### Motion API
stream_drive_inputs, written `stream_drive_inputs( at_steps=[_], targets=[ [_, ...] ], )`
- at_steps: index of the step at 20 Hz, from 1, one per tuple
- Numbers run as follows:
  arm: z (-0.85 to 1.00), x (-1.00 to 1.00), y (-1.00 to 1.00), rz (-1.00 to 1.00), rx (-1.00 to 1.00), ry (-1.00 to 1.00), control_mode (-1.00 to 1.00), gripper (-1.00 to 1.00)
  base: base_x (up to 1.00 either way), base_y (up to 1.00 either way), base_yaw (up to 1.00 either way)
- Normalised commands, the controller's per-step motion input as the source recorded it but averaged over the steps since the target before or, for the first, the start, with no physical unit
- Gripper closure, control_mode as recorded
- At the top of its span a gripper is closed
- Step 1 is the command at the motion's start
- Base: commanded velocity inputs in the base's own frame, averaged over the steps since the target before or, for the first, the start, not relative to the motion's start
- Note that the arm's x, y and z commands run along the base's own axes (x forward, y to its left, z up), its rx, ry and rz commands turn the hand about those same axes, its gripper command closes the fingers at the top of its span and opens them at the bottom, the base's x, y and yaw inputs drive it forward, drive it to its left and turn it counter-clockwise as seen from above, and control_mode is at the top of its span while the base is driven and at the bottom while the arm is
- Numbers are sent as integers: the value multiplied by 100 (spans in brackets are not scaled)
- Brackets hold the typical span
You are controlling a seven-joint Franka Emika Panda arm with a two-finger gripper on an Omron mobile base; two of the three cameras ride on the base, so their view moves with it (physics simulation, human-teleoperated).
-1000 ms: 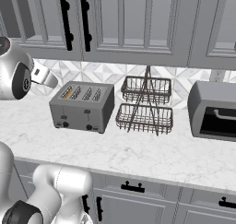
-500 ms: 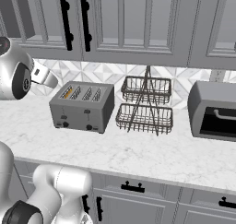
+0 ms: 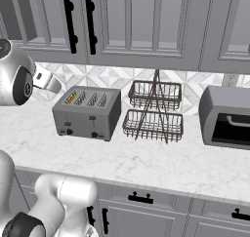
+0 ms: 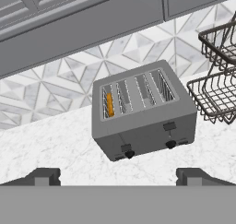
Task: Start the toaster. Once the lever pops up, take the bread to the plate on the dining counter.
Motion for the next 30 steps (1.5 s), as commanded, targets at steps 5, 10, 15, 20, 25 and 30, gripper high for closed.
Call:
stream_drive_inputs(
  at_steps=[5,10,15,20,25,30],
  targets=[
    [0,0,0,0,0,0,-100,-100,0,0,0],
    [0,0,0,0,0,0,-100,-100,0,0,0],
    [0,0,0,0,0,0,-100,-100,0,0,0],
    [0,0,0,0,0,0,-100,-100,0,0,0],
    [0,0,0,0,0,0,-100,-100,0,0,0],
    [0,0,0,0,0,0,-100,-100,0,0,0]
  ],
)
